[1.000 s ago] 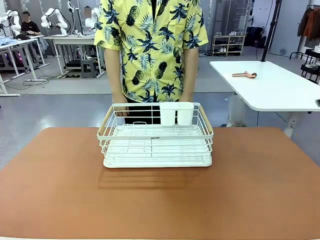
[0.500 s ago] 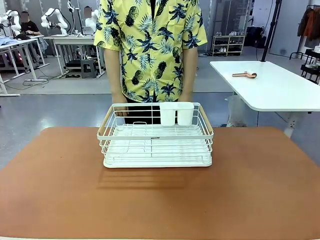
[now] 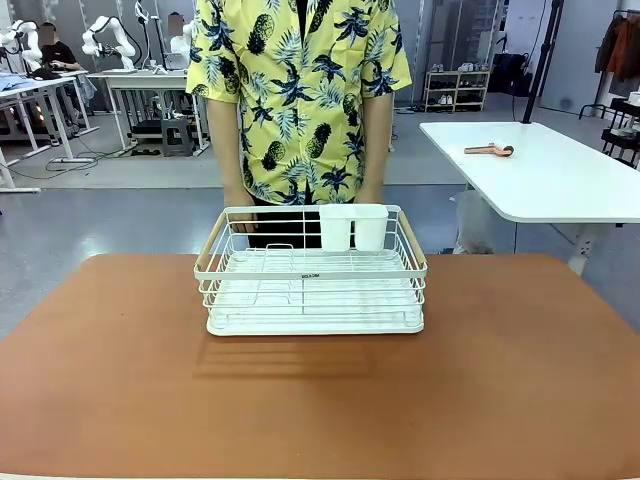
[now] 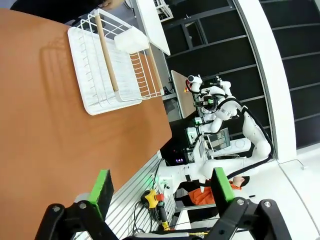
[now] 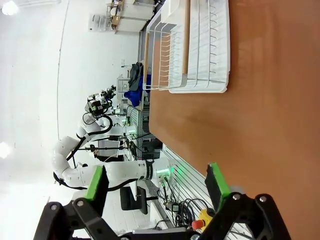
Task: Clean the table.
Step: Pick up the Lint Roller when the human hands it over.
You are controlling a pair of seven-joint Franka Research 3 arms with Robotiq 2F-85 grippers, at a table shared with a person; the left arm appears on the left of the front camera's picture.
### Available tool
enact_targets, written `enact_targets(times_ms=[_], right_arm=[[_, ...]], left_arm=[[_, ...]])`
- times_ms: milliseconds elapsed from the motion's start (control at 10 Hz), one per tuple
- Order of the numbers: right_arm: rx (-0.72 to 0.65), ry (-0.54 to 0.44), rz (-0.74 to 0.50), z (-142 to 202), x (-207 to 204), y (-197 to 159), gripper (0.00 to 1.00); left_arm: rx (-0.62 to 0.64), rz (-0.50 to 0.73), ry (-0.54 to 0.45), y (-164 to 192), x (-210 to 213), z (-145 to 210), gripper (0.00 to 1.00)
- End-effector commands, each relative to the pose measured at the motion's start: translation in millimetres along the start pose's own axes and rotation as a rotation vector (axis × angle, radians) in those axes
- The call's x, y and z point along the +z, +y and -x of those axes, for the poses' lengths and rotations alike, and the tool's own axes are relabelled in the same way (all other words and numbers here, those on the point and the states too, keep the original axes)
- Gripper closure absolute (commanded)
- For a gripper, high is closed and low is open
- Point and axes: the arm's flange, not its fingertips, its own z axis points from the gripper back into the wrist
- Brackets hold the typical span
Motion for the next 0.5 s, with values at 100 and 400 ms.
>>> enact_targets(times_ms=[100,400], right_arm=[[0.006,0.002,-0.009,0.6,0.1,2.2,0.0],[0.006,0.002,-0.009,0.6,0.1,2.2,0.0]], left_arm=[[-0.007,0.006,-0.007,-1.2,2.6,0.8,0.0],[-0.007,0.006,-0.007,-1.2,2.6,0.8,0.0]])
